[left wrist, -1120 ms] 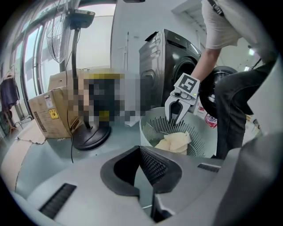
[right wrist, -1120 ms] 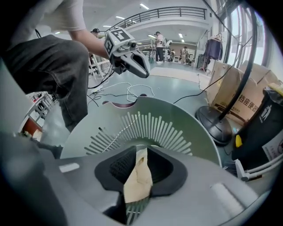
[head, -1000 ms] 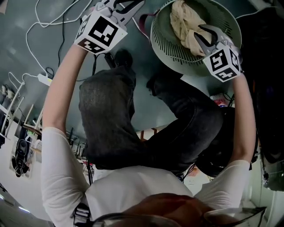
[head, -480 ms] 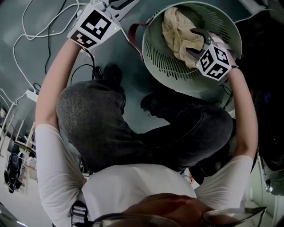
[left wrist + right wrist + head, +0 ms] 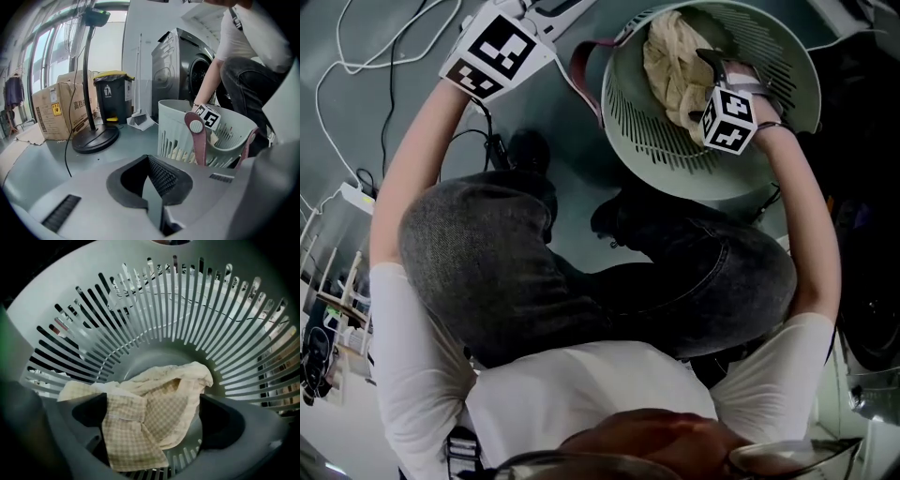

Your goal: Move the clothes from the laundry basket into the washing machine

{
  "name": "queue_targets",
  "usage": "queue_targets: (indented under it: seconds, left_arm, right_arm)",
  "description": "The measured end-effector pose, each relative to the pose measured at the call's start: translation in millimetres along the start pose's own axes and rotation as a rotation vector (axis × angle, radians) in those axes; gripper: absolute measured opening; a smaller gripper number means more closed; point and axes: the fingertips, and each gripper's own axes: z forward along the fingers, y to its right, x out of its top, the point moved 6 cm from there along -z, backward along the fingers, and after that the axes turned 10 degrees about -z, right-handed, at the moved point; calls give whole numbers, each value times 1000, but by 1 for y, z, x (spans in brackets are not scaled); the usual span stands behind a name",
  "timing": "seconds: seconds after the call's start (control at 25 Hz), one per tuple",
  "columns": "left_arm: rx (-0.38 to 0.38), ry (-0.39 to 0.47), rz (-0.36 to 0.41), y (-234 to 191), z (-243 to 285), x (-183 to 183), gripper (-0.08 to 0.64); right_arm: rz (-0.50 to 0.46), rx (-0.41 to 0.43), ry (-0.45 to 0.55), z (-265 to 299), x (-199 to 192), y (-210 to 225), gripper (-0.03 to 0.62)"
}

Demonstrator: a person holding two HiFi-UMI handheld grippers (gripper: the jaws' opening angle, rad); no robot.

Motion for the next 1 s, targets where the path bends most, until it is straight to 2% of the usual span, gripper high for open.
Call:
queue_targets:
  seconds: [0.2,0.36,0.52,0.88,1.0]
  left_arm:
    - [23,-9,-29,4,-7,-11,6]
    - [29,-12,-45,6,-7,-17,6]
    - [24,15,-100,8,-12,-13,6]
    - [75,0,-115,2,-25,-21,6]
    - [75,-15,-101,3,-26,-22,6]
  right_arm:
    - [-111,2,-64,30,-6,0,607]
    - [-150,13,-76,50,-11,2,609]
    - [-148,29,-71,62,-16,4,609]
    - [-104,62,-105,84,-17,8,607]
    - [-77,41,-100,87,-16,13,598]
